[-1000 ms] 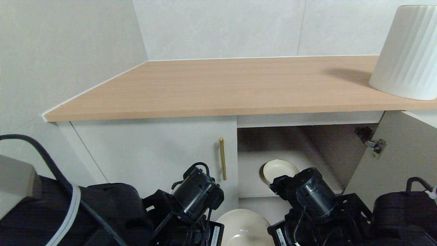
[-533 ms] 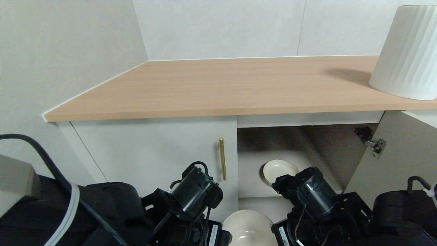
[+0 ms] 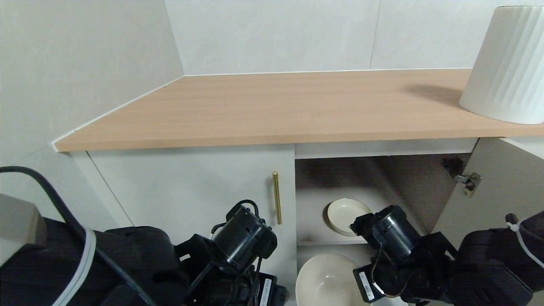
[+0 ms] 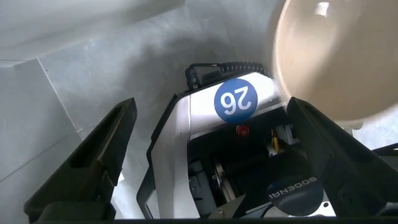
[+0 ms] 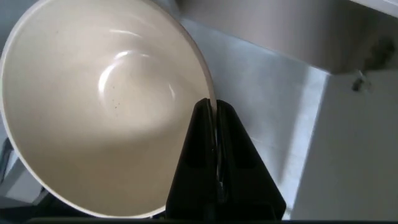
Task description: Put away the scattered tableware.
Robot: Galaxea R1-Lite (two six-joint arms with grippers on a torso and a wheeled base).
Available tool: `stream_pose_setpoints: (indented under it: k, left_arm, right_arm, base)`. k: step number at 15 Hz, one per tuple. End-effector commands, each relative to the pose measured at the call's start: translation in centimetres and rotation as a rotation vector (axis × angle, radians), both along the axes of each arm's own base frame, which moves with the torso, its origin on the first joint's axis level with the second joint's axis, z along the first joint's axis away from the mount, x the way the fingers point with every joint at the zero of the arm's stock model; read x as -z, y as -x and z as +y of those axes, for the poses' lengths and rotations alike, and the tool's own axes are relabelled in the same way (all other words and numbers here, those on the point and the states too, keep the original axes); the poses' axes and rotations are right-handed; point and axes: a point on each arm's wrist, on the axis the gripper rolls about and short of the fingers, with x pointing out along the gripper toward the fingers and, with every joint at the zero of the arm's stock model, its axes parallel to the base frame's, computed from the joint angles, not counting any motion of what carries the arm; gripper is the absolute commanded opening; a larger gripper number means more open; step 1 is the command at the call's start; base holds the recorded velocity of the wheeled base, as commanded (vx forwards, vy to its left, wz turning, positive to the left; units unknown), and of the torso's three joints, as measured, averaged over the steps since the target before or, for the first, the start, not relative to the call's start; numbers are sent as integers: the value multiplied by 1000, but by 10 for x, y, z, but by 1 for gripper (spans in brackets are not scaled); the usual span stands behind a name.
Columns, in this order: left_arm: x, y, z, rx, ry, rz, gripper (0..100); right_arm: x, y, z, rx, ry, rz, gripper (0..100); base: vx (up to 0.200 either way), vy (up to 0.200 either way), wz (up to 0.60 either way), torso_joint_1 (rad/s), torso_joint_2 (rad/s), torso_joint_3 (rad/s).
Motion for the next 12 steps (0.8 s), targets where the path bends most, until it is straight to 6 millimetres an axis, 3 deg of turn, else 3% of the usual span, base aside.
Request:
stream_pose_setpoints:
  k: [1,5,8,12]
  left_arm:
    - [-2,0,0,-2,5,-7,100]
    - [-6,1,1,-2,13,-14,100]
    - [-6,1,1,-3,14,-15,100]
    - [-6,1,1,-3,14,-15,100]
  right_arm:
    - [8,-17,-19,89,34,32,0]
    - [7,-49,-35,226,-10,12,0]
    - [-6,-77,-41,406,-159,-32,0]
    - [-6,-99,-45,516,-262,-88,0]
  base:
    - [0,0,0,0,0,0]
    - [0,0,0,0,0,0]
    - [0,0,0,0,0,0]
    - [0,0,0,0,0,0]
